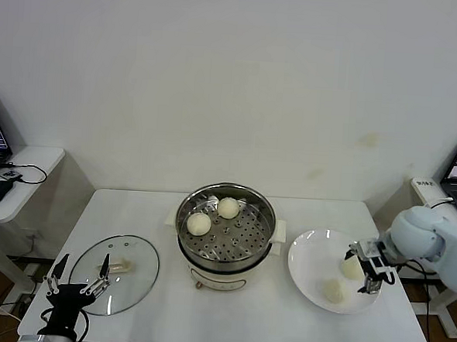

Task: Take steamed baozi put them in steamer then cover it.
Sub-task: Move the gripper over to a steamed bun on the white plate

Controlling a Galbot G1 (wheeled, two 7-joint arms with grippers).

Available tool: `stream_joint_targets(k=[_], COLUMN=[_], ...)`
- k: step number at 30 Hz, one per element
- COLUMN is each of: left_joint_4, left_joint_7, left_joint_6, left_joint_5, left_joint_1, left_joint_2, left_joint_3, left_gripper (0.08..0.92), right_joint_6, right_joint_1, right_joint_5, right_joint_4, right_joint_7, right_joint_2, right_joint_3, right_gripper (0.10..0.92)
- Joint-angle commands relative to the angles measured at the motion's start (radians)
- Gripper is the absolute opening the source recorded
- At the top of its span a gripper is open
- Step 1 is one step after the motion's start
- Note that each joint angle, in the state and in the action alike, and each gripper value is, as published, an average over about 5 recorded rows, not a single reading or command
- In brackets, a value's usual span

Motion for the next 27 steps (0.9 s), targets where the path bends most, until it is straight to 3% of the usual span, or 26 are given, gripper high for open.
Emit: stream_joint_targets(k=[1,20,27], left_joint_4=[0.007,0.03,0.029], left_joint_7=[0.0,0.0,0.0], left_joint_6=[0.001,0.0,0.0], left_joint_5=[-0.001,-0.002,-0.002], left_joint_1=[0.0,-0.017,-0.017], left_joint_2=[0.0,0.0,0.001], left_joint_3=[-0.007,-0.014,-0.015], left_gripper=[0.823,0.823,0.823], right_joint_6=[0.007,-0.011,-0.025], right_joint_1=[-0.211,-0.239,-0.242], right_joint_5=[-0.053,-0.074,-0.075], right_joint_4=[-0.044,-0.117,-0.123], right_joint_7=[0.024,0.06,0.066], right_joint_2=[0.038,0.119,0.136], right_joint_3=[0.139,0.152,0.16], right_gripper=[0.823,0.822,0.766])
